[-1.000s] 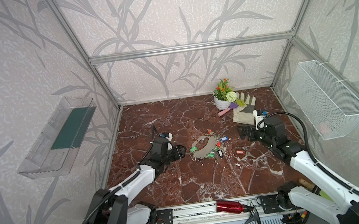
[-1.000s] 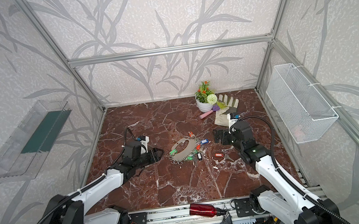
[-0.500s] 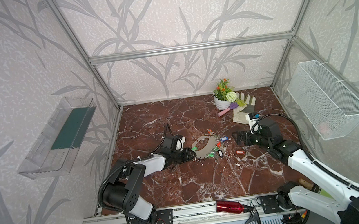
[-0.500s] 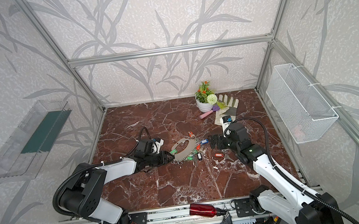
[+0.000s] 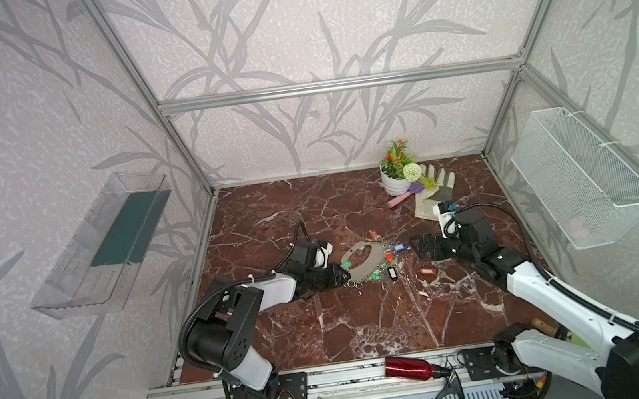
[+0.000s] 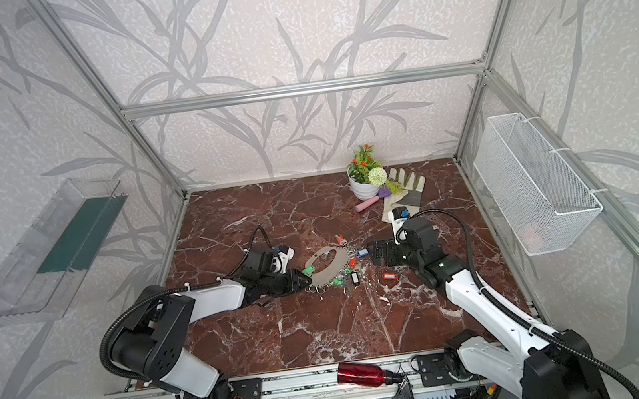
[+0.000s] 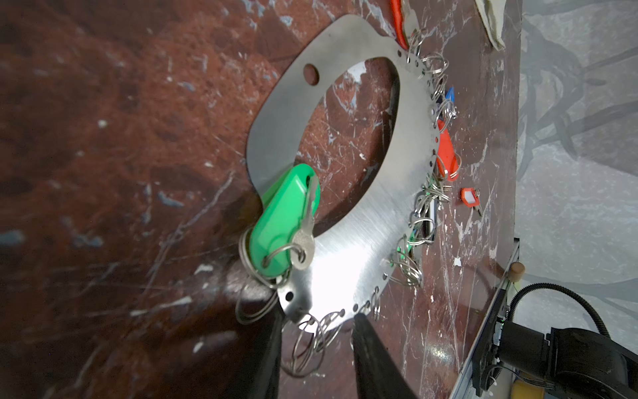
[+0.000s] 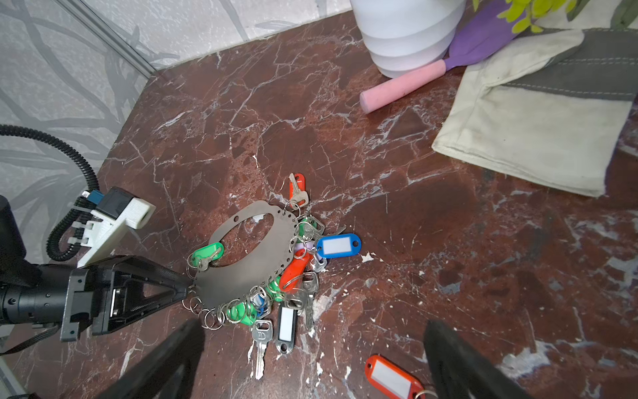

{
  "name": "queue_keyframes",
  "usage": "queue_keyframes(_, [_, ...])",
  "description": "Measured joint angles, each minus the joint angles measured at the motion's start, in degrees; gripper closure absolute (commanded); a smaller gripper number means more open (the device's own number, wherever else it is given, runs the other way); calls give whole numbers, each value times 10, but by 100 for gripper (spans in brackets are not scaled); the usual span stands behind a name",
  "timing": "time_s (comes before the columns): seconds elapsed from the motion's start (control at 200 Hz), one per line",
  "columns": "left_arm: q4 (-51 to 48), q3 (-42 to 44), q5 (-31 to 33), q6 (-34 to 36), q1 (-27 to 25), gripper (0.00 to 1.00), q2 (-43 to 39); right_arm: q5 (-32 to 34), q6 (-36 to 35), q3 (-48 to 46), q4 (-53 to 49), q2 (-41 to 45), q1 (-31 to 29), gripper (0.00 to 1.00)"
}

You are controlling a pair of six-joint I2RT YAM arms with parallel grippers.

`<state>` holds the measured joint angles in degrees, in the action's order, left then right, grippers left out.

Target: Put the keys on the keyring

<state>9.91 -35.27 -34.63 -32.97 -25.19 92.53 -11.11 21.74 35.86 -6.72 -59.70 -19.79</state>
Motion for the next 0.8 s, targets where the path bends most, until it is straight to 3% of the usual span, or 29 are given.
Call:
queue_keyframes(0.285, [-7, 4, 23, 1, -3, 65, -15, -5, 7, 0, 5, -7, 0, 1])
queue_keyframes(0.465, [-59, -6, 70, 27, -24, 64, -42, -6, 8, 0, 5, -7, 0, 1])
queue_keyframes(0.8, [-195, -86, 256, 90, -138, 65, -78, 1, 7, 0, 0, 5, -7, 1])
